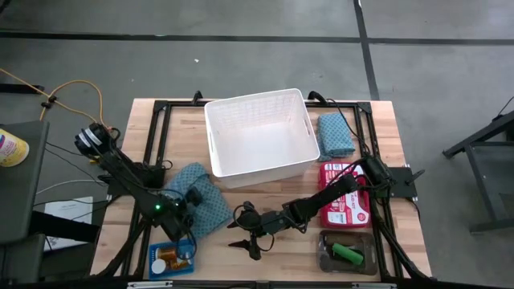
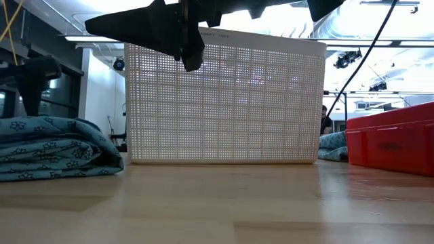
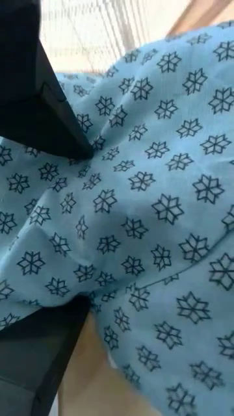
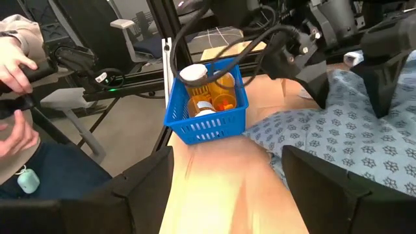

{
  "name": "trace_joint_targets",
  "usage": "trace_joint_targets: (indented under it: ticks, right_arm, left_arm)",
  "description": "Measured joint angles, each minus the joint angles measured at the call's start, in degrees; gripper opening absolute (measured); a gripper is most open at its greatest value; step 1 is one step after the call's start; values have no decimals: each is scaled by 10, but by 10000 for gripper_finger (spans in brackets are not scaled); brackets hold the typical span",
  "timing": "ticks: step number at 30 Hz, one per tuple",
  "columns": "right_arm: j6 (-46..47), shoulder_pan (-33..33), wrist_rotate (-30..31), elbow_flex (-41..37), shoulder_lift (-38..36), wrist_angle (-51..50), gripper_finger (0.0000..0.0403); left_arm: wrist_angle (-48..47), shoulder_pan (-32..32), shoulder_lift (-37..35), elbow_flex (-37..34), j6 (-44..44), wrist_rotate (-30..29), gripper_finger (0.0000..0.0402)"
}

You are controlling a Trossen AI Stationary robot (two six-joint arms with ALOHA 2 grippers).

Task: Pick & place medical supplies in basket/bin
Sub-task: Put the left patient gown into the white bin

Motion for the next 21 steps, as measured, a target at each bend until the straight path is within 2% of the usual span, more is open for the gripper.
trace_joint_targets:
  ticks: [5,10,21]
  right_arm:
    - [0,0,0,0,0,0,274]
    - [0,0,0,0,0,0,274]
    - [0,0,0,0,0,0,274]
  left_arm:
    - [0,0,9,-1,3,-34,358]
    - [0,0,8,-2,-22,-44,342]
    - [5,0,10,-4,-34,-65,227]
